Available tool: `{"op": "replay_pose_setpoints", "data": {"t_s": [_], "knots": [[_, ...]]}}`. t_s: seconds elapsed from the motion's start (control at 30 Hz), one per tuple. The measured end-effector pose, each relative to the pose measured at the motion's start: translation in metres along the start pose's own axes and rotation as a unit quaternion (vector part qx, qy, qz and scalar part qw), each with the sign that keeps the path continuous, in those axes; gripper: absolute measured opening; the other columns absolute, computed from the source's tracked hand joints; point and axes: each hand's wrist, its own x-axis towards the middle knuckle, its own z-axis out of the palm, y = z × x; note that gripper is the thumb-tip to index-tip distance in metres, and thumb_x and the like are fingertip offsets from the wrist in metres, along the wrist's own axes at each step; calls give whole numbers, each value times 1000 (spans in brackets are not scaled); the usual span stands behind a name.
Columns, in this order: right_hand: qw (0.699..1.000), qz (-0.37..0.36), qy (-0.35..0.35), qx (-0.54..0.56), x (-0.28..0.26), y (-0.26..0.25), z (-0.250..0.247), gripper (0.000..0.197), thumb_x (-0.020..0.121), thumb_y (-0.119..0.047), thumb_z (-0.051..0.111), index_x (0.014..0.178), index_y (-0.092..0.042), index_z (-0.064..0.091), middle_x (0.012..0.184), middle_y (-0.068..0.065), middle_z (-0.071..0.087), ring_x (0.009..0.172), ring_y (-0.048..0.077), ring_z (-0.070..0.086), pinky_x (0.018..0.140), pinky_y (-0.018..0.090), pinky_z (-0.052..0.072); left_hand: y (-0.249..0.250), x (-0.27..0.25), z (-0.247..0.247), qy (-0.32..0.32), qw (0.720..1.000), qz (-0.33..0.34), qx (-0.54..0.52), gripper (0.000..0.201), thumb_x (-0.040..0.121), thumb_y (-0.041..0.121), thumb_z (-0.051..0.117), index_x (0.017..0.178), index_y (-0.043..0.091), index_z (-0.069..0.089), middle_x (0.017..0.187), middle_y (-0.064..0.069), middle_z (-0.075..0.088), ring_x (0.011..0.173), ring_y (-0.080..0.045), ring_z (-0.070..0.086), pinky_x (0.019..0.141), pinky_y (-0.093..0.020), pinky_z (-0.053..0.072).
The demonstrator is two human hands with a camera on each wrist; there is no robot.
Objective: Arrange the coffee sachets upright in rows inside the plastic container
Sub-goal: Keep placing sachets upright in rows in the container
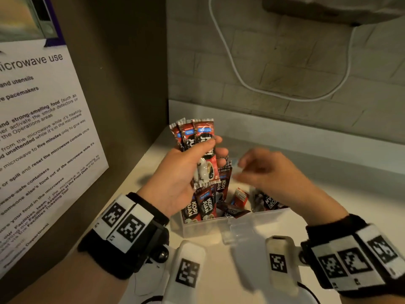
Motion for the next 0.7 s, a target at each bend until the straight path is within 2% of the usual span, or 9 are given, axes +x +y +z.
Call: {"op": "replay_pose_setpoints", "data": {"t_s": [0.03, 0.1, 0.17, 0.27, 0.4, 0.47, 0.5, 0.6, 0.7], "knots": [[995, 23, -70, -74, -1, 4, 3, 38, 67, -37, 81, 95, -24, 59, 85, -2, 68, 78, 18, 66, 74, 34, 53, 1, 1, -2, 1, 1000, 1, -3, 13, 92, 20, 58, 93, 15, 70, 83, -5, 74, 72, -15, 69, 65, -30, 57], [961, 44, -195, -190, -4, 11, 12, 51, 65, -39, 83, 107, -34, 54, 97, -10, 64, 89, 14, 63, 80, 28, 51, 3, 1, -4, 3, 1000, 8, -5, 14, 93, 20, 57, 93, 15, 70, 81, -5, 74, 69, -15, 70, 61, -27, 58], [943, 45, -232, -233, -6, 17, 19, 56, 70, -36, 80, 120, -33, 56, 109, -8, 62, 99, 15, 60, 88, 32, 50, 5, 1, -5, 5, 1000, 15, -9, 14, 94, 19, 56, 92, 15, 69, 76, -4, 72, 65, -15, 69, 61, -28, 57], [958, 45, -201, -201, -4, 24, 24, 40, 75, -26, 75, 114, -32, 66, 105, -4, 67, 94, 19, 65, 85, 40, 53, 7, -1, -8, 7, 999, 15, -28, 13, 93, 17, 57, 96, 11, 69, 69, -3, 66, 59, -13, 62, 62, -31, 55], [982, 43, -128, -132, 3, 25, 22, 12, 79, -16, 73, 88, -24, 73, 82, 0, 72, 76, 19, 68, 72, 30, 54, 8, -2, -12, 3, 999, -4, -33, 14, 94, 18, 57, 101, 13, 68, 67, 1, 61, 57, -10, 58, 64, -34, 55], [990, 53, -79, -108, 9, 24, 23, 13, 79, -15, 74, 75, -26, 67, 72, -1, 70, 64, 15, 66, 62, 25, 54, 7, -4, -11, -5, 1000, -16, -23, 14, 94, 19, 57, 102, 14, 68, 67, 2, 62, 58, -10, 59, 63, -33, 55], [991, 60, -60, -103, 13, 25, 25, 15, 79, -15, 75, 73, -24, 65, 71, 0, 70, 63, 15, 66, 63, 27, 55, 6, -4, -10, -10, 1000, -22, -16, 14, 94, 19, 58, 101, 14, 69, 68, 1, 63, 58, -10, 60, 63, -33, 56], [993, 81, -33, -73, 24, 31, 35, 12, 77, -11, 76, 79, -9, 64, 74, 9, 71, 68, 23, 71, 72, 43, 59, 1, -6, -7, -23, 999, -39, 4, 13, 93, 20, 59, 97, 15, 70, 71, 0, 66, 61, -12, 63, 66, -34, 56], [993, 102, -24, -47, 27, 34, 43, 17, 78, -11, 75, 85, -3, 61, 76, 13, 71, 67, 25, 71, 68, 41, 60, -4, -6, -4, -41, 998, -57, 8, 13, 93, 20, 60, 98, 14, 70, 76, -2, 68, 66, -15, 65, 67, -36, 55]]}}
